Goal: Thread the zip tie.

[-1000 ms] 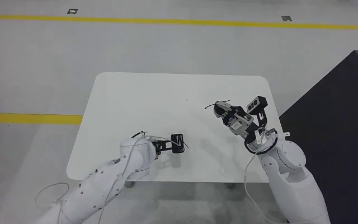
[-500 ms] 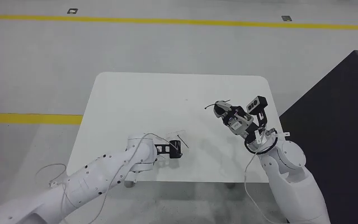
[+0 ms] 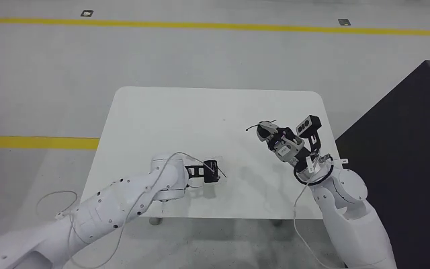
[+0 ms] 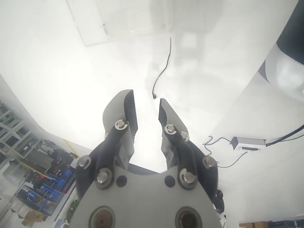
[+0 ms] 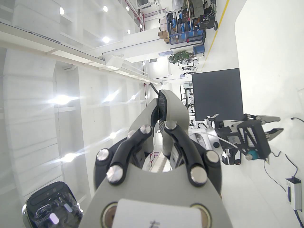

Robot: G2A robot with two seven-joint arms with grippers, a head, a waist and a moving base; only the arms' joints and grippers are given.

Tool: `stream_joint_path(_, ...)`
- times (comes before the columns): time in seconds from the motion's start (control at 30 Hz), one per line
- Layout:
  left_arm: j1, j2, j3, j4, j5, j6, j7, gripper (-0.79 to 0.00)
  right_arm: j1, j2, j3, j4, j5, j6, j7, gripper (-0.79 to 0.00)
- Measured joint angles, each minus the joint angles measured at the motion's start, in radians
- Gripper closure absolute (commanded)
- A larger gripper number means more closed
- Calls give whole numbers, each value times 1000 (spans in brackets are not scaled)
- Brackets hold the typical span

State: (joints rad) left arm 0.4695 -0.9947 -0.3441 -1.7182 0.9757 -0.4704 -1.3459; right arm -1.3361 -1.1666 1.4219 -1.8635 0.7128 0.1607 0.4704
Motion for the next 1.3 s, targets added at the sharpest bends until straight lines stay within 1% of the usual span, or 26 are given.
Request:
stream_joint_path(0.03,1,3,-10,-12,3,4,2,-533,0,0,0,0,0,0,0,0)
stream_joint_path(0.07,4,6,-21,-22,6,6,6,-785,0,0,0,0,0,0,0,0)
stream_joint_path(0.13,7,13,-40,-38,12,-1,19,-785,0,0,0,0,0,0,0,0)
stream_joint_path(0.4,7,14,-42,-36,19,-1,20,-785,0,0,0,0,0,0,0,0)
stream_joint_path(0.47,11,16,-65,-25,30,30,19,-785,0,0,0,0,0,0,0,0)
stream_joint_path(0.5,9,18,-95,-17,14,51,9,-785,0,0,0,0,0,0,0,0)
stream_joint_path(0.57,-7,22,-152,23,-75,97,-51,-785,0,0,0,0,0,0,0,0)
stream_joint_path(0.6,-18,22,-193,52,-177,158,-106,-785,0,0,0,0,0,0,0,0)
stream_joint_path(0.63,-21,22,-224,68,-276,206,-135,-785,0,0,0,0,0,0,0,0)
stream_joint_path(0.67,-23,23,-257,87,-386,247,-145,-785,0,0,0,0,0,0,0,0)
stream_joint_path(0.7,-20,26,-299,124,-524,301,-136,-785,0,0,0,0,0,0,0,0)
stream_joint_path(0.77,-1,31,-350,171,-718,373,-127,-785,0,0,0,0,0,0,0,0)
stream_joint_path(0.8,14,33,-375,192,-840,390,-126,-785,0,0,0,0,0,0,0,0)
stream_joint_path(0.83,25,35,-389,205,-917,380,-132,-785,0,0,0,0,0,0,0,0)
stream_joint_path(0.9,39,37,-409,218,-1040,322,-144,-785,0,0,0,0,0,0,0,0)
stream_joint_path(0.97,40,38,-411,219,-1068,310,-147,-785,0,0,0,0,0,0,0,0)
stream_joint_path(1.07,39,37,-410,218,-1039,316,-146,-785,0,0,0,0,0,0,0,0)
stream_joint_path(1.23,41,38,-412,217,-1038,317,-142,-785,0,0,0,0,0,0,0,0)
stream_joint_path(1.27,45,39,-421,217,-1031,327,-127,-785,0,0,0,0,0,0,0,0)
stream_joint_path(1.3,53,42,-441,222,-1021,365,-84,-785,0,0,0,0,0,0,0,0)
